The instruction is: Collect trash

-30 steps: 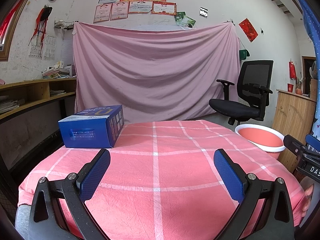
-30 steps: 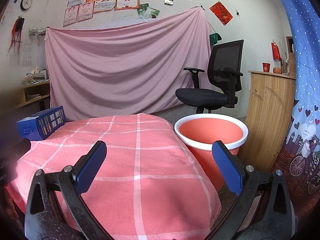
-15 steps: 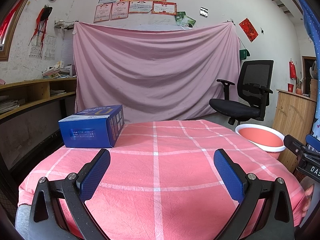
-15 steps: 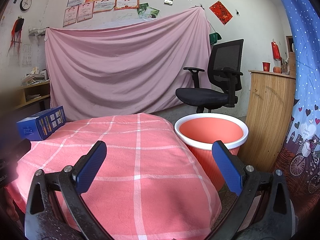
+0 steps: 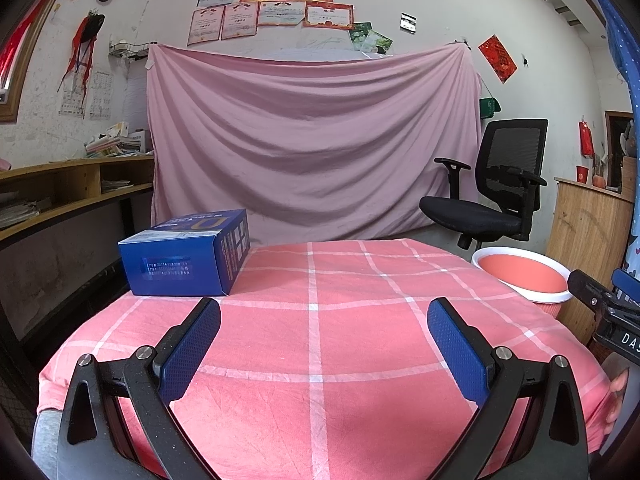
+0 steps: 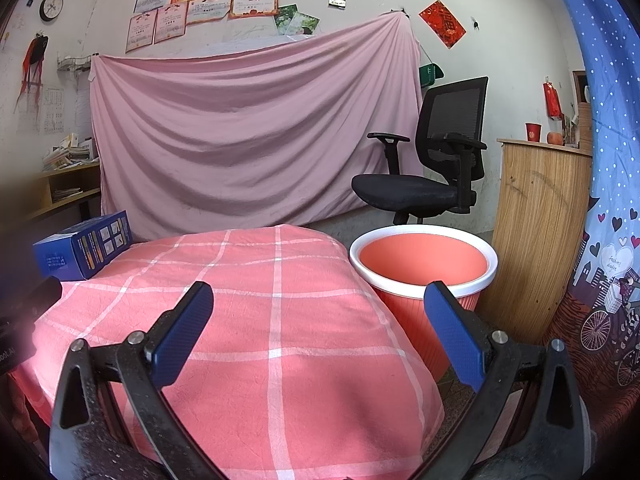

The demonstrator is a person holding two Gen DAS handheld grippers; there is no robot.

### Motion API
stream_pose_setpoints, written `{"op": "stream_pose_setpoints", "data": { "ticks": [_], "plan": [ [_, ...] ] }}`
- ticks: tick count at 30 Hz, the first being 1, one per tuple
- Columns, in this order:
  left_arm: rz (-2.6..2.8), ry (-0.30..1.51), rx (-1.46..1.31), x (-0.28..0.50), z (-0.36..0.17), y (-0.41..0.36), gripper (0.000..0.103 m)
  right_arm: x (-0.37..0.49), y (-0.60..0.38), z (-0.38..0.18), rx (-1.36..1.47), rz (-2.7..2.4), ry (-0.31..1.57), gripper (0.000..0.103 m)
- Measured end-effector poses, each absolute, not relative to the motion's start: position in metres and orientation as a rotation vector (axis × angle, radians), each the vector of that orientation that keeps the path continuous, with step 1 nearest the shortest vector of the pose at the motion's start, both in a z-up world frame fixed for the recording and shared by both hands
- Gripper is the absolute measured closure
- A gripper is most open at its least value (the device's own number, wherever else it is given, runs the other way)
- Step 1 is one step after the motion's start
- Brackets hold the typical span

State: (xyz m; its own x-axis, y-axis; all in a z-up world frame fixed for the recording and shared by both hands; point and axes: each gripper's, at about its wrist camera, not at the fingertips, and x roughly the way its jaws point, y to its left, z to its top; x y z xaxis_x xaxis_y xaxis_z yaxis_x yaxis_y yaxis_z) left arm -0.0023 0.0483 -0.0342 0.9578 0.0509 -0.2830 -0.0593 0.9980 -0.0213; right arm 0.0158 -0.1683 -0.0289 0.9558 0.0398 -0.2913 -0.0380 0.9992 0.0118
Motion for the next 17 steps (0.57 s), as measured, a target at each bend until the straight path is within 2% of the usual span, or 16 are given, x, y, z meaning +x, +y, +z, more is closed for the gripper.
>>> {"op": "stream_pose_setpoints", "data": {
  "ticks": [17],
  "plan": [
    [0.064,0.299,-0.011,-0.0013,-0.0326,0.0516,0.002,0.0166,-0.1678,-0.0296,0.005,0.039,0.302,0.000]
  ]
}}
